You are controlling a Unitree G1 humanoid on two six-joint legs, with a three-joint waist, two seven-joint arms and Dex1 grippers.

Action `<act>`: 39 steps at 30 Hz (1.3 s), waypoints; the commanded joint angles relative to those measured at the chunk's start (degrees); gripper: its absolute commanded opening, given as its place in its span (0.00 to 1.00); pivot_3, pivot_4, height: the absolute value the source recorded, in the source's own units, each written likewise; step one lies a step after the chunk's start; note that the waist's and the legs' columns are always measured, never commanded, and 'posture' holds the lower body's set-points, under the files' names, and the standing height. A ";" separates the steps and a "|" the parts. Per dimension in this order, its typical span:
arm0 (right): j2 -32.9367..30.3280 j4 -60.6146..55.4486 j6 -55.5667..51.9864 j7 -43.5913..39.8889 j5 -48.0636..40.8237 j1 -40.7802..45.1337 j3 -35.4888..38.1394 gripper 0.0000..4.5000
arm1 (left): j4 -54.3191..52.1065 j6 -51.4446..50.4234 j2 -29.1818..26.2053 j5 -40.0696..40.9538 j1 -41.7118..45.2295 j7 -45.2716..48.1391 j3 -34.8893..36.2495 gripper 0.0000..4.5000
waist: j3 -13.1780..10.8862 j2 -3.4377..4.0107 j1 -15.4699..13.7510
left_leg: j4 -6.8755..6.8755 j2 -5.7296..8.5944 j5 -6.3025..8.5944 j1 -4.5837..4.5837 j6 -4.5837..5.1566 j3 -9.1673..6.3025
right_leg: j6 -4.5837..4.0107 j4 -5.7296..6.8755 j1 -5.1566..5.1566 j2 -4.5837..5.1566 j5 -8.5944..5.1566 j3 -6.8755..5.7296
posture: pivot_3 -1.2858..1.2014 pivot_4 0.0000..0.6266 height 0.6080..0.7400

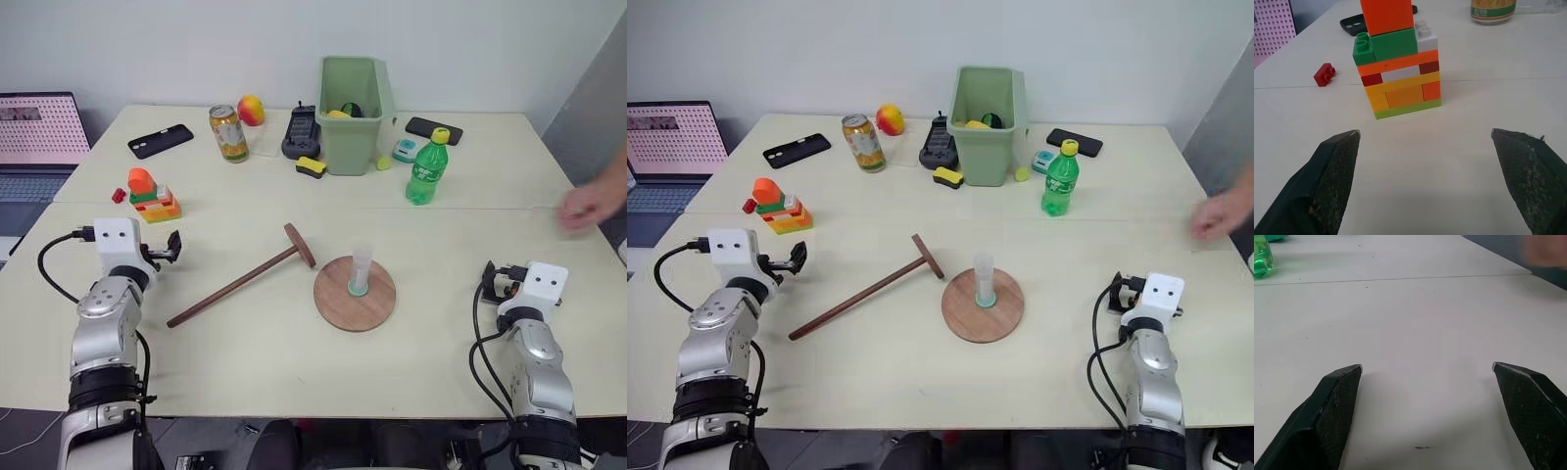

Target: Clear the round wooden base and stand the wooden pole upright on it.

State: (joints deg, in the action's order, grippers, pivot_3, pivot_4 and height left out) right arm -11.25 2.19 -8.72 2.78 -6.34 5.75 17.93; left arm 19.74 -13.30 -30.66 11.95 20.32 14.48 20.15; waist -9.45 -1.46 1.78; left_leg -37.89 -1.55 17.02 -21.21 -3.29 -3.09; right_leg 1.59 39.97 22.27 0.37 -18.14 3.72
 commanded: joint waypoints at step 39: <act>-15.85 -18.71 -28.65 -48.34 -27.89 19.46 -23.03 1.00 | -61.09 -26.12 -18.32 39.47 -15.29 34.24 -4.33 0.99 | -0.61 0.10 0.00 | -0.08 -0.05 0.00 -0.27 0.01 -0.33 | -0.01 -0.23 0.02 -0.31 -0.01 -0.17 | 0.52 0.24 1.00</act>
State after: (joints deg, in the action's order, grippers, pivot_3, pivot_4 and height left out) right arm -27.48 -15.41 -39.02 -45.63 -34.50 23.74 -5.68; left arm -40.15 -40.68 -49.23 51.33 5.23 49.10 15.66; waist -10.06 -1.36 1.78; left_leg -37.97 -1.61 17.02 -21.48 -3.29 -3.42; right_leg 1.58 39.74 22.29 0.06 -18.15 3.55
